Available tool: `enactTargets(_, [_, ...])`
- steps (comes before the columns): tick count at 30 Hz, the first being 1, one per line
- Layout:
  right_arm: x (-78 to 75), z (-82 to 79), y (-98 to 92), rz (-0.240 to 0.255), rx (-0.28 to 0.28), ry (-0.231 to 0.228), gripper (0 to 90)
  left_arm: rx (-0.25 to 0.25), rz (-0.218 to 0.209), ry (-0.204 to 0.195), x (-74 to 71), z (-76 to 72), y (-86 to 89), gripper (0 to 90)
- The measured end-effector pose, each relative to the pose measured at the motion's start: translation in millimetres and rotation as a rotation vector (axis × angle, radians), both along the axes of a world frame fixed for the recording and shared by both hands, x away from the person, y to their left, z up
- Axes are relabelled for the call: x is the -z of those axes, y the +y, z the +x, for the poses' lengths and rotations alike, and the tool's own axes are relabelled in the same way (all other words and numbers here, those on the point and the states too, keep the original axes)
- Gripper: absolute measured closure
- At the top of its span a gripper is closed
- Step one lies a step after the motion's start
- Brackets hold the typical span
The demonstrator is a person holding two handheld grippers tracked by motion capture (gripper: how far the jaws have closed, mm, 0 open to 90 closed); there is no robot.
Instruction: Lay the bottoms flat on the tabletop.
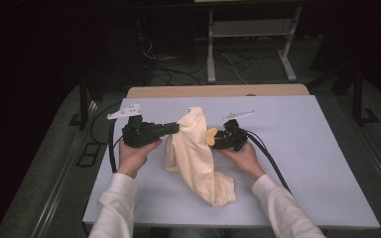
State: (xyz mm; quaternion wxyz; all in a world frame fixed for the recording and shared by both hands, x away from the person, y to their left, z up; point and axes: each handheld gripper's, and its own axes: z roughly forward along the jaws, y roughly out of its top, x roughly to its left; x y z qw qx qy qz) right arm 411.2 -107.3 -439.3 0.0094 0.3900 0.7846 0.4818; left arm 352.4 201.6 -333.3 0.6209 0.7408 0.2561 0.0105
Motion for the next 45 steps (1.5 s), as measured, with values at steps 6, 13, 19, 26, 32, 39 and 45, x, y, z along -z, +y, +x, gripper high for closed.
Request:
enactTargets(6, [2.0,0.8,0.3,-0.021,-0.014,-0.002,61.8,-0.005,-0.010,0.003,1.5,0.1,-0.1,88.3])
enactTargets(13, [-5.2,-0.7,-8.0,-0.053,-0.032,-0.007,82.8,-0.012,-0.017,-0.005,0.2,0.3,3.5,88.3])
enactTargets(19, [-23.7,-6.6,-24.7,-0.057,-0.017,-0.066,83.9,-0.028,-0.029,-0.007,-2.1,1.1,7.2,88.3])
enactTargets(26, [-43.7,-9.1,-61.0,-0.034,0.044,-0.103,84.1,-0.030,-0.027,-0.020,-9.0,3.4,6.0,88.3])
enactTargets(32, [-52.8,-12.4,-84.1,-0.026,0.078,-0.115,84.2,-0.031,-0.024,-0.024,-12.1,5.4,3.9,88.3])
enactTargets(39, [-61.9,-18.2,-107.4,-0.009,0.111,-0.133,84.3,-0.033,-0.025,-0.025,-14.3,8.6,1.0,88.3])
enactTargets(45, [-68.4,-24.0,-121.1,-0.005,0.130,-0.144,84.3,-0.039,-0.025,-0.019,-12.5,11.1,-0.1,88.3])
